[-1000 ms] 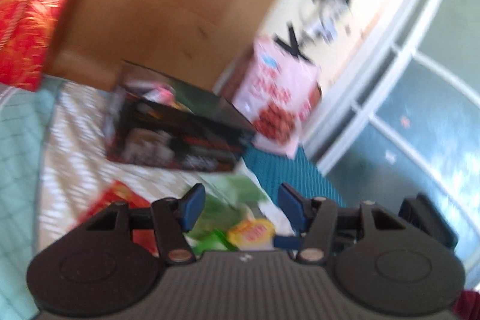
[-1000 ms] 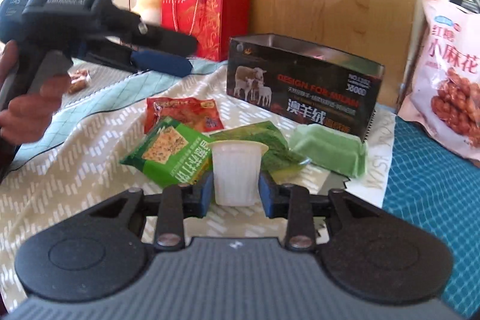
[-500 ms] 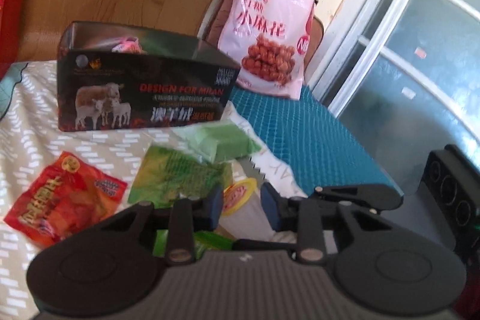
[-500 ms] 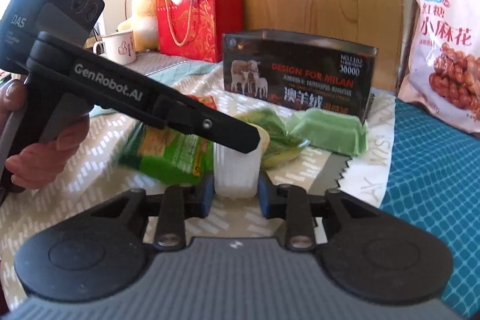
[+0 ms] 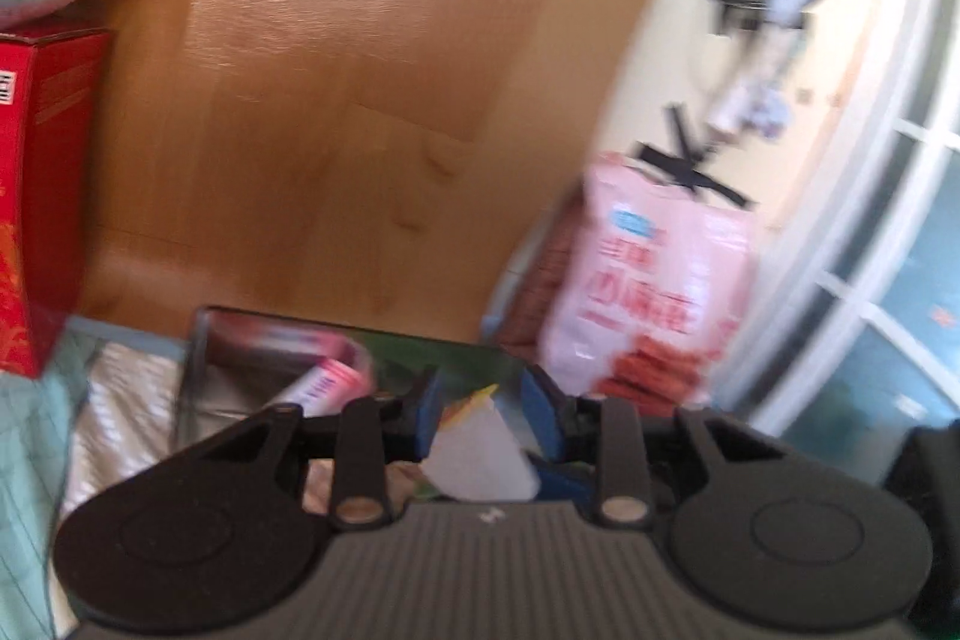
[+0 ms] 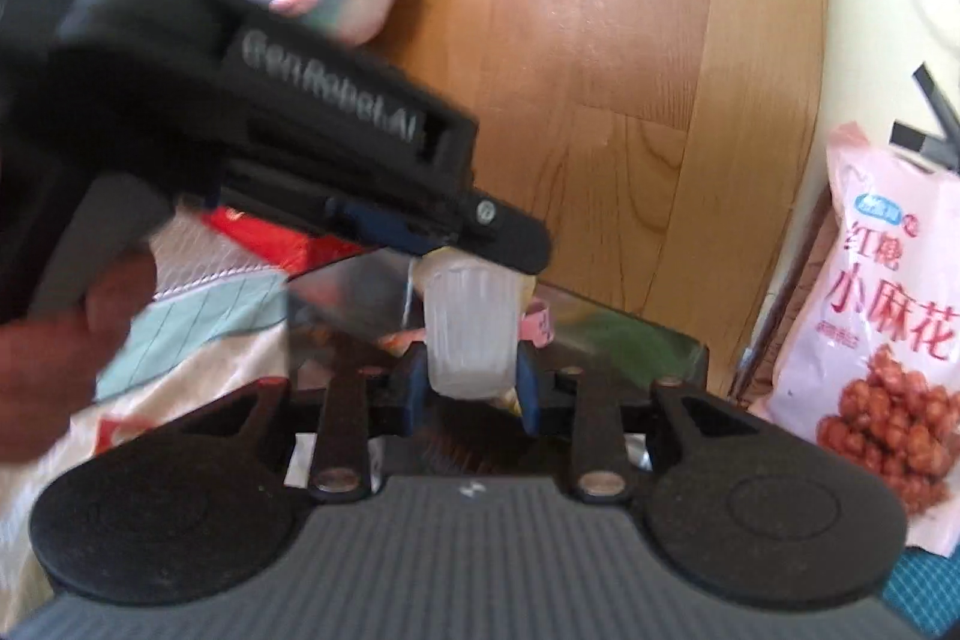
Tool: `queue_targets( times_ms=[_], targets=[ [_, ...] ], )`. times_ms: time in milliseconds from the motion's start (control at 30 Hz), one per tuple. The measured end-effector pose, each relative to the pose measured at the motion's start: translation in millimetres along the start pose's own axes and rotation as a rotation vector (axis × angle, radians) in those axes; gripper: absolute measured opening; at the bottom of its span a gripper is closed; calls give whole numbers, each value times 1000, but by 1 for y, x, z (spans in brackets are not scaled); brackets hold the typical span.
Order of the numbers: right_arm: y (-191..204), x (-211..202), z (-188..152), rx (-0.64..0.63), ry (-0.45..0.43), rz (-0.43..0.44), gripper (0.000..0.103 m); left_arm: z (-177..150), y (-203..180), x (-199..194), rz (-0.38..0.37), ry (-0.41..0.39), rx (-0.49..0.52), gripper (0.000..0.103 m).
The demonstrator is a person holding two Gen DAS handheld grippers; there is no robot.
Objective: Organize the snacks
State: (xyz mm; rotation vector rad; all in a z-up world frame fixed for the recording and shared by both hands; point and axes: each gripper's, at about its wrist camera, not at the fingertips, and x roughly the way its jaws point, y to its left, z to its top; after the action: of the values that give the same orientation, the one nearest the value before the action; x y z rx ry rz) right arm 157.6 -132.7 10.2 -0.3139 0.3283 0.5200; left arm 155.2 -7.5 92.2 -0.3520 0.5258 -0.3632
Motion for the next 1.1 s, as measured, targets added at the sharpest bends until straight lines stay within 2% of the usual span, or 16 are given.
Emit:
queue_targets(
  times_ms=[33, 133, 200, 300, 400, 500, 600, 700, 767, 800, 833, 933, 1033, 1100],
  targets=[
    [-4, 3, 2, 19, 4, 6, 40, 1, 5, 5, 12, 10, -17, 29],
    [-8, 2, 6, 26, -4, -37, 40, -2, 15, 11, 25, 34, -64, 29],
    [-14, -11, 3, 55, -25, -70, 40, -5, 18, 3, 13, 18, -83, 30],
    [-35, -40, -10, 178, -52, -95, 40, -14, 25, -23, -17, -11, -118, 30],
    [-55, -70, -37, 334, -34, -50, 40, -30, 28, -43, -68, 1, -148, 30],
    [-70, -77, -69, 475, 40, 9, 41, -54, 29, -45, -90, 67, -181, 31],
    [-81, -67, -92, 617, 132, -5, 41, -74, 32, -28, -114, 161, -267, 31],
    [-87, -54, -100, 730, 158, 52, 41, -81, 26, -5, -127, 236, -302, 31],
    [-83, -53, -102, 734, 157, 76, 41, -82, 22, 11, -133, 274, -324, 35],
    [-80, -53, -102, 730, 159, 84, 41, -83, 19, 19, -124, 297, -325, 41],
    [-78, -53, -102, 727, 157, 90, 41, -84, 18, 25, -106, 311, -321, 41],
    [-72, -57, -101, 703, 159, 92, 39, -90, 14, 33, -96, 313, -309, 40],
    [-65, -66, -100, 661, 149, 79, 36, -96, 11, 24, -108, 307, -296, 33],
    [-58, -79, -97, 632, 120, 66, 33, -98, 11, 14, -133, 289, -314, 33]
  ],
)
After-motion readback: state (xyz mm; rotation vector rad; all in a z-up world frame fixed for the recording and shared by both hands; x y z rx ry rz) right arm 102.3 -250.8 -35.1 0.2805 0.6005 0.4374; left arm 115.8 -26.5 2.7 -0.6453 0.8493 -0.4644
